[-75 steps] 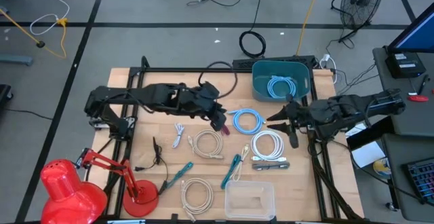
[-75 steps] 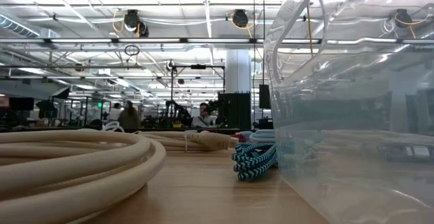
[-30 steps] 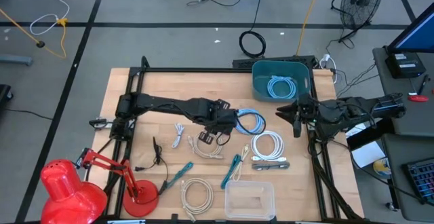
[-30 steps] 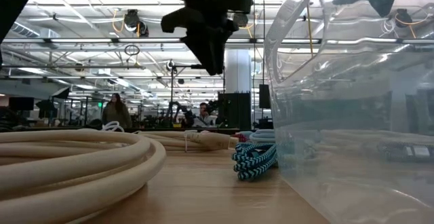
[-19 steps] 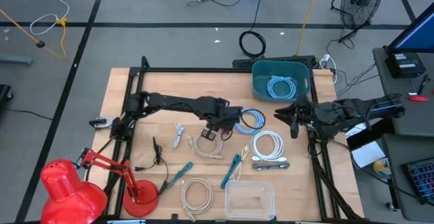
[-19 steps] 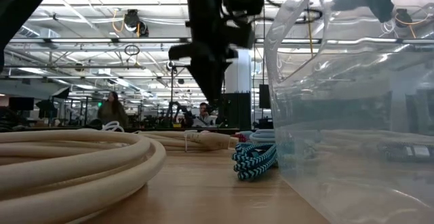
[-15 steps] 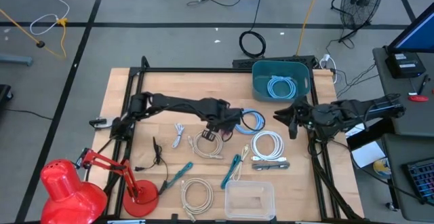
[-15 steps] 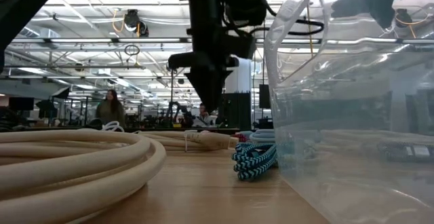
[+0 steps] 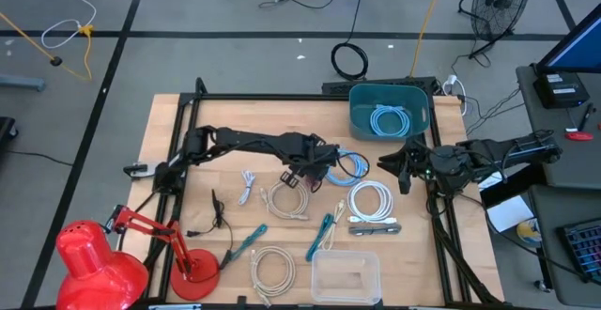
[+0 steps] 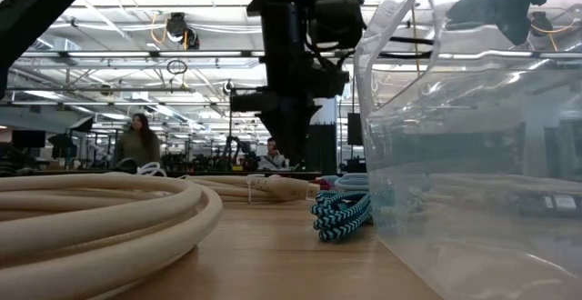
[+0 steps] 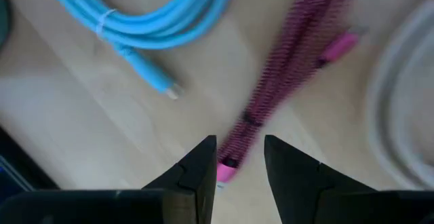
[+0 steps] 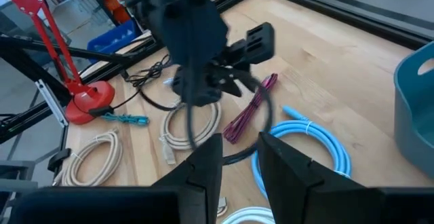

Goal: Pick & Place USB Port
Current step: Put the pink charger cable into the transparent bin

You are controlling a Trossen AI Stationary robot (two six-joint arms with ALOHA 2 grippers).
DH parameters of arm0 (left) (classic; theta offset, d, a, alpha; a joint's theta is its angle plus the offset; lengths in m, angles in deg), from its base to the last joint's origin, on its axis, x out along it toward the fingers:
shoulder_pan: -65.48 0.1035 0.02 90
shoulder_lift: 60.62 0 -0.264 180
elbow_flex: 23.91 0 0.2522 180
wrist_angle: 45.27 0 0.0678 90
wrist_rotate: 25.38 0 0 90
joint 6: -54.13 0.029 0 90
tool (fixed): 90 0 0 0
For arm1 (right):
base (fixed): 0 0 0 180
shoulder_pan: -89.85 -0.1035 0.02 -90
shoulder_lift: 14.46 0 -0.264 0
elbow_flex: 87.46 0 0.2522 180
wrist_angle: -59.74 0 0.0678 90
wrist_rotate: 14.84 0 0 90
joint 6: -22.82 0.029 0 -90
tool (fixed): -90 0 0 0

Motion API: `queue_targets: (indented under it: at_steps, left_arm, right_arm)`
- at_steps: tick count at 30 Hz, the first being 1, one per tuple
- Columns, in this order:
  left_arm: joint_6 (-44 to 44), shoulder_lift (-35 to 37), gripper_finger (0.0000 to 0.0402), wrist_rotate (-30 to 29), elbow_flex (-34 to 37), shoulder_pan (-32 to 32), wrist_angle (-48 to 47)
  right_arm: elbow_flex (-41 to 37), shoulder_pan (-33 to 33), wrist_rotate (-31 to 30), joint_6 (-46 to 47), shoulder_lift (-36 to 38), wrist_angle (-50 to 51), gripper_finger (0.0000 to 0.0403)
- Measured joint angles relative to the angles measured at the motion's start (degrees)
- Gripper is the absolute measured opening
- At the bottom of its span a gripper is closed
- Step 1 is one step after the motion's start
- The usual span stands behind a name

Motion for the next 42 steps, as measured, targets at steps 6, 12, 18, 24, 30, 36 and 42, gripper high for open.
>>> queue_targets:
  at_steps: [6, 12, 18, 24, 30, 36, 42]
  left_arm:
    - [0.3, -1.1, 0.0127, 3.3, 0.0, 2.5, 1.2]
    - [0.1, -1.8, 0.0127, 5.7, 0.0, 3.4, 0.5]
    - [0.0, -2.0, 0.0127, 6.3, 0.0, 3.1, 0.9]
    - [-1.4, -3.5, 0.0127, 7.6, 0.0, 2.1, 0.8]
    - [-2.7, -4.2, 0.0127, 7.7, 0.1, 1.2, 0.7]
    - [-4.4, -4.7, 0.0127, 7.6, 0.1, 1.2, 0.7]
    - [-5.0, -4.6, 0.0127, 7.6, 1.4, 1.2, 1.4]
  right_arm:
    - [0.0, 0.0, 0.0, 0.6, 0.0, -0.1, 0.0086]
    - [0.0, 0.0, 0.0, 1.5, 0.0, -0.1, 0.0086]
    - [0.0, 0.0, -0.1, 1.5, 0.0, -0.3, 0.0086]
    - [0.0, 0.0, -0.2, 1.4, 0.0, -0.3, 0.0086]
    - [0.0, 0.0, -0.1, 1.4, 0.0, -0.3, 0.0086]
    - [0.0, 0.0, 0.3, 1.4, 0.0, -1.2, 0.0086]
    - [0.0, 0.0, 1.4, 1.2, 0.0, -1.8, 0.0086]
